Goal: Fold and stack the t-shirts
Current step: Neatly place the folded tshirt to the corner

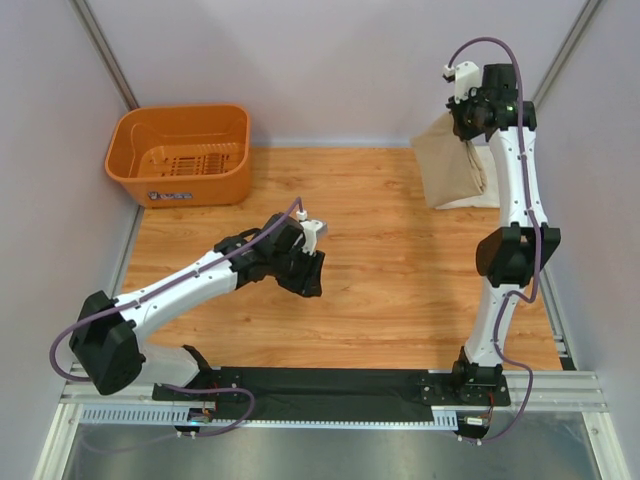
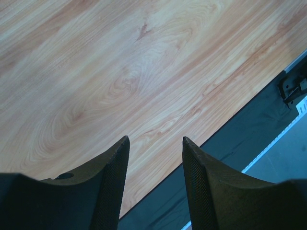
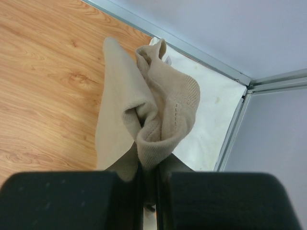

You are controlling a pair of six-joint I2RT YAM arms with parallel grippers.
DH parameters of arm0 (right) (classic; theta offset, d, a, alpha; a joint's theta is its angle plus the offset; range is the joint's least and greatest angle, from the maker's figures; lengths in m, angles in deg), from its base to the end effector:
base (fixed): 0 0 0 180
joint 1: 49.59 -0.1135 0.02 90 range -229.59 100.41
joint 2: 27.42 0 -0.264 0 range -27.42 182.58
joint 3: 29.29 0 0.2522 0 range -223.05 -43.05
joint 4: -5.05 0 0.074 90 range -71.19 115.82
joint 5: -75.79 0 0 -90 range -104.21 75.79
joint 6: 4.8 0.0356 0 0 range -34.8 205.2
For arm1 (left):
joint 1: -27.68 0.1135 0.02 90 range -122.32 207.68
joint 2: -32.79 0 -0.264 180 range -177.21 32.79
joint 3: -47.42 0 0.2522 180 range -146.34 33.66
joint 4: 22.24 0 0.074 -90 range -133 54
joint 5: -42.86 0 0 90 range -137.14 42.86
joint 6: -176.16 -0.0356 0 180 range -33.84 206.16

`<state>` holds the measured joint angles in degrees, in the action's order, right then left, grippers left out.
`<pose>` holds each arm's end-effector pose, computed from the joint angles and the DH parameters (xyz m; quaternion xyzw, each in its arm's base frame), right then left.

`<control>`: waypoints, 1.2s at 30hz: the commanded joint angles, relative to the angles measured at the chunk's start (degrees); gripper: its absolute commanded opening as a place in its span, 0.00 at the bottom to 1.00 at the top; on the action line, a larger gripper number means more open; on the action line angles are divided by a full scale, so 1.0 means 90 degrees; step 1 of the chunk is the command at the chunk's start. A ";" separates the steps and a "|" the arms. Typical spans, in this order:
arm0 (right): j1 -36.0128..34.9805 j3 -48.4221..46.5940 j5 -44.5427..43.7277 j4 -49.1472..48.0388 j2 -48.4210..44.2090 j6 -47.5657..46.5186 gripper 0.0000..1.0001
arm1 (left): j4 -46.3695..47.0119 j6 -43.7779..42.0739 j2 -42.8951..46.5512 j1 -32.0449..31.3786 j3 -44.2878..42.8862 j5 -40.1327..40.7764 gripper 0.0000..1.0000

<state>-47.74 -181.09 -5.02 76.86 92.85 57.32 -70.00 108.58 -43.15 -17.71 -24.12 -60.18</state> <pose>0.4513 -0.0089 0.4028 -0.2365 0.8736 -0.0372 0.4237 0.1867 -0.2007 0.2644 0.2232 0.9137 -0.2689 0.2075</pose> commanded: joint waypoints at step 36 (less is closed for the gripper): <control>0.0996 -0.0442 -0.0181 -0.2123 0.1792 0.1291 0.00 | 0.0125 -0.0176 -0.0595 0.0424 -0.0406 -0.0505 0.55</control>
<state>-39.39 -182.91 -6.88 62.96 106.79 66.33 -69.91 107.31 -48.13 -14.23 -25.34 -63.59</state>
